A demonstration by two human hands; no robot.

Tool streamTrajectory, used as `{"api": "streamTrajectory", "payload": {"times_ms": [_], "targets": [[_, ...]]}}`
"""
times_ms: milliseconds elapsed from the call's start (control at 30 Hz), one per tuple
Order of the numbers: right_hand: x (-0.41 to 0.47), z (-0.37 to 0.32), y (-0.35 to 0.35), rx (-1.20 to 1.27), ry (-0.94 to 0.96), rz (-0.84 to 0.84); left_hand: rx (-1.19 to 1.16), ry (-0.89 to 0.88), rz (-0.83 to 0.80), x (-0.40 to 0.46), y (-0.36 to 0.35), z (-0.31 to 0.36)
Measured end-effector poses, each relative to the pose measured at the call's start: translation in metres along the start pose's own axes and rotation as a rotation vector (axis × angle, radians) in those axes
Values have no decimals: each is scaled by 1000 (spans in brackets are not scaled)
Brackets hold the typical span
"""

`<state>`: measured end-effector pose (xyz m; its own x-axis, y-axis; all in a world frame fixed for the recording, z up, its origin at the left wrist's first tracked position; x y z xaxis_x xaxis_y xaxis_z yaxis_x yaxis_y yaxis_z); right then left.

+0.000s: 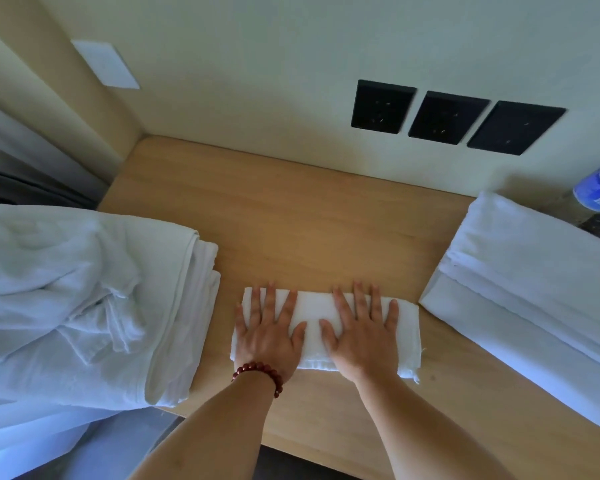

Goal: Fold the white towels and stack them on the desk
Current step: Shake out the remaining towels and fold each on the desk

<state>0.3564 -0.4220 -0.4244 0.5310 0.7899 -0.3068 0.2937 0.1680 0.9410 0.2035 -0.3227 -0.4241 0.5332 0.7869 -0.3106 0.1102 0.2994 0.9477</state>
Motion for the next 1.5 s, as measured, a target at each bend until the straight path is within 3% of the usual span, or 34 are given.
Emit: {"api": "streamTrajectory", "payload": {"times_ms": [267,333,433,533,633,800,967,1067,1300,1500], "targets": [[-1,2,2,62,34,-80,-32,26,-116,2,-2,-6],[-4,10,12,102,-3,7,-184,185,-97,3,10,-11],[-15,33,28,210,-183,273,-418,580,16,-4,24,-21],[-33,56,35,332,-448,380,-452,633,18,-13,26,-13],[-43,72,30,488,-703,253,-440,668,17,-20,25,-12],[-37,69,21,775,-805,88,-565,876,48,-23,29,-24],[-22,54,25,864,-714,-159,-592,811,-53,-21,17,-22],[-23,56,35,943,-698,-176,-600,764,-62,-15,35,-22],[-22,83,106,917,-587,-7,-471,461,105,29,133,11],[-22,142,202,973,-536,339,-474,337,250,62,216,75]]}}
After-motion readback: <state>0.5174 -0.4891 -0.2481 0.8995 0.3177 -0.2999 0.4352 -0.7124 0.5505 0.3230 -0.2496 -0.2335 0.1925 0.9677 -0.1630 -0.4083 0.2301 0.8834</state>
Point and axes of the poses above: each hand's wrist, its own x-axis towards the middle knuckle, its own y-axis out of the back of the hand, z = x × y, the point moved 5 cm from there along x, towards the middle knuckle, and after that the axes turned 3 degrees about -z, right-handed, at the moved point
